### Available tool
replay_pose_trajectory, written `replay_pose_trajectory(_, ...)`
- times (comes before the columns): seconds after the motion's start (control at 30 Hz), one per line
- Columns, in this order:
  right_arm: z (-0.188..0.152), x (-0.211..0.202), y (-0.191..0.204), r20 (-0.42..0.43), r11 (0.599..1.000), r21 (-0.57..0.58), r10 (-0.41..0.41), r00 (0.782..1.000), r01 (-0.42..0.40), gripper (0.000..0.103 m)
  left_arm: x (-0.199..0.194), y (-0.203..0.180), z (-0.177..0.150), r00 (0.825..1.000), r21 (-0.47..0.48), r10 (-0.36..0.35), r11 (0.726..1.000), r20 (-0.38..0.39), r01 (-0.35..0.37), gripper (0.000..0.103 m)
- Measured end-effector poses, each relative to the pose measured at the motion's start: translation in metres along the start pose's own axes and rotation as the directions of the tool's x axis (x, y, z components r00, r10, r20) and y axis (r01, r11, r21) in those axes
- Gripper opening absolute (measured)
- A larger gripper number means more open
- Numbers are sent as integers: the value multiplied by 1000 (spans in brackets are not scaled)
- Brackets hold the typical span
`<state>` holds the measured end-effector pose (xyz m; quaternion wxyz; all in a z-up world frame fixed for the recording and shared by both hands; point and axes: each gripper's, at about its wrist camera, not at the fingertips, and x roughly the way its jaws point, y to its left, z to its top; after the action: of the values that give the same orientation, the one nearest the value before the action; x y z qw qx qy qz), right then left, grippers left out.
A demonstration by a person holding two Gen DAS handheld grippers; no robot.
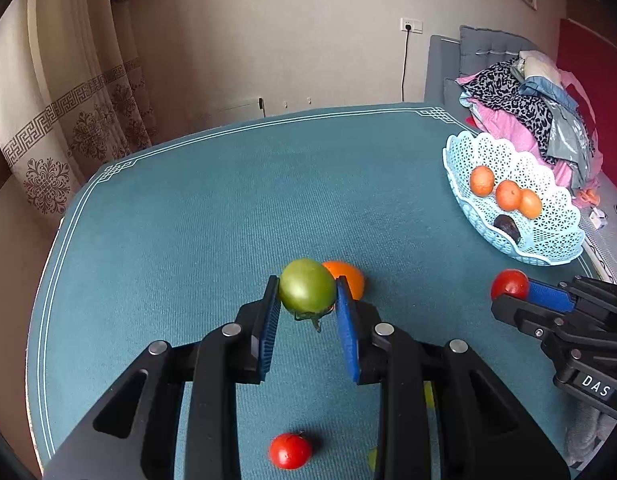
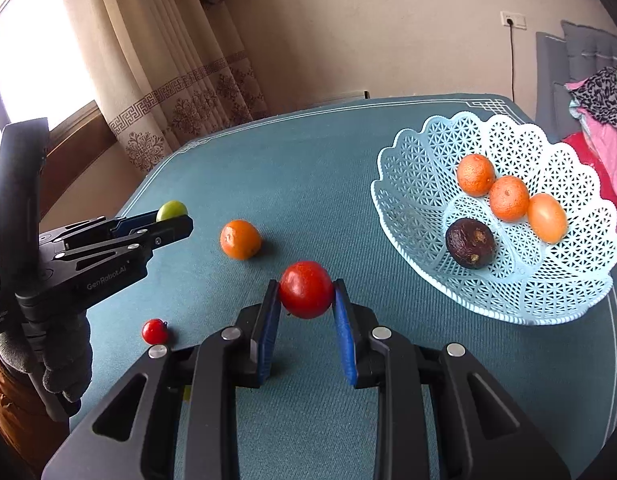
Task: Organize fruits
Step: 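Carry both tomatoes over the white basket and open both grippers to drop them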
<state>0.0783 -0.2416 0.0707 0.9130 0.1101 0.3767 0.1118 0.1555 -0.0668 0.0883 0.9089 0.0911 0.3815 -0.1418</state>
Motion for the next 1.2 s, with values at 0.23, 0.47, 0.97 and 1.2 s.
replay_pose_trajectory(0.23, 0, -20, -23, 33, 999, 43, -26, 999, 25, 27, -9, -23, 5, 1000, 31, -21, 999, 17, 21, 28)
replay_pose_trajectory(0.47, 2, -40, -56, 69, 992, 103, -76, 995, 69, 27, -13, -51, 7, 998, 62, -51, 997, 21, 50, 28)
replay_pose_trajectory(0.97, 6, -53, -110, 106, 974, 181, -158, 982, 138, 27, -9, -100, 18, 996, 128, -88, 988, 17, 85, 28)
replay_pose_trajectory(1.2, 6, -52, -117, 115, 971, 185, -172, 978, 149, 27, -4, -122, 29, 993, 159, -115, 981, 18, 111, 28)
